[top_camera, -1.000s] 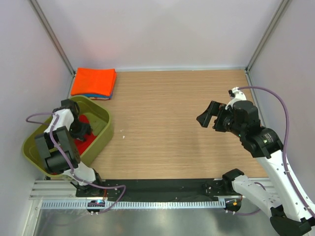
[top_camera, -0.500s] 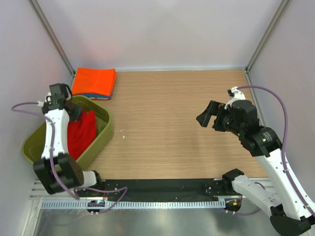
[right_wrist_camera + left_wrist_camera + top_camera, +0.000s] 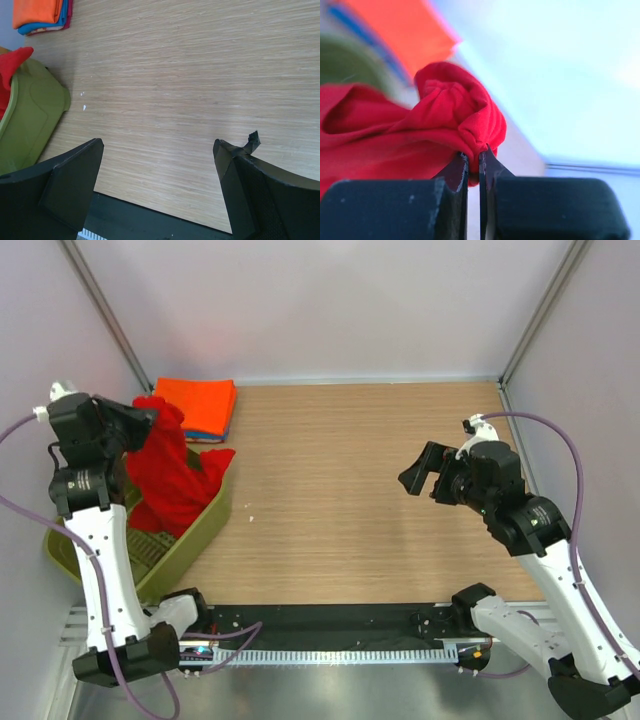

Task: Fold and stack the t-shirts
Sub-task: Move the tshirt to the center of the board

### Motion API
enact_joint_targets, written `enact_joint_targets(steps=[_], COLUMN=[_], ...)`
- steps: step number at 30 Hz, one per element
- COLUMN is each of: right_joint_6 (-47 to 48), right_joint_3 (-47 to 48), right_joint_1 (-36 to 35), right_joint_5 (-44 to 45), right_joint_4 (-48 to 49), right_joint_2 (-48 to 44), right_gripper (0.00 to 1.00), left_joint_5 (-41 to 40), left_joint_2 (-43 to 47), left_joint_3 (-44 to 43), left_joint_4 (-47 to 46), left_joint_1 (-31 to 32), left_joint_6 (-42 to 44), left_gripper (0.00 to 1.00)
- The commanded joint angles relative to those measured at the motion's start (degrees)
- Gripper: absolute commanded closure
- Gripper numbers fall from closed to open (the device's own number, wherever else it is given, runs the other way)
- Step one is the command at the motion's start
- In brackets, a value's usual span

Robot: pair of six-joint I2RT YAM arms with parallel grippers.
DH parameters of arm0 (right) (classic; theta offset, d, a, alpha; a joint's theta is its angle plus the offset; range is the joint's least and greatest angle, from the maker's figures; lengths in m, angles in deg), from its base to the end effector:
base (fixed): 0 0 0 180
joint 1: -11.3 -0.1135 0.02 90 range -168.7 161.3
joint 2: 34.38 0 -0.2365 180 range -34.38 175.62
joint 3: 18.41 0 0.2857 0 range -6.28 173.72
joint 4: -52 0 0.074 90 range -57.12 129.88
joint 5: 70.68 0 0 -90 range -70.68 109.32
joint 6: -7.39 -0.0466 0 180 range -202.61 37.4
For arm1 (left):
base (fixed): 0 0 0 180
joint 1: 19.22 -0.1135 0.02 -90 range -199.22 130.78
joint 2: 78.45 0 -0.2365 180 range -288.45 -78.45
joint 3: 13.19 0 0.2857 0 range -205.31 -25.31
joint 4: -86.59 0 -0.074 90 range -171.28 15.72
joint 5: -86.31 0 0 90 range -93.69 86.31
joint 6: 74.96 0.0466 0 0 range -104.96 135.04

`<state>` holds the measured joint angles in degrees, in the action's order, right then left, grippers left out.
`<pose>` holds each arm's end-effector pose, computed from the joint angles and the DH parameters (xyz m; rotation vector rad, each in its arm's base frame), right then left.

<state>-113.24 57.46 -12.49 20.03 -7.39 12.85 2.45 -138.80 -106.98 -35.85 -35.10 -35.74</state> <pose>0.1959 0.0857 0.3624 0.1363 2.1527 0.5490 0.2430 0.0640 0.4273 -1.0527 1.7286 -0.4965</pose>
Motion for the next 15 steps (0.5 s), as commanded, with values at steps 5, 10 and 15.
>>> enact_joint_targets(steps=[5, 10, 15], right_joint_6=[-0.13, -0.65, -2.59], right_joint_3=[2.87, 4.28, 5.07], right_joint_1=[-0.12, -0.20, -0.11], right_joint_5=[0.08, 0.25, 1.40], right_joint_4=[2.09, 1.56, 1.12], right_joint_2=[-0.02, -1.43, -3.18], right_gripper=[0.00, 0.00, 0.00], left_joint_5=[9.17, 14.15, 13.38], left_joint_2=[-4.40, -13.27, -17.25], left_joint_3=[-20.78, -32.57, -33.38], left_joint_4=[-28.28, -39.34, -42.53], left_joint_1=[1.55, 4.69, 20.86], left_joint_6=[-7.66, -21.17, -16.83], left_gripper=[1.00, 1.00, 1.00])
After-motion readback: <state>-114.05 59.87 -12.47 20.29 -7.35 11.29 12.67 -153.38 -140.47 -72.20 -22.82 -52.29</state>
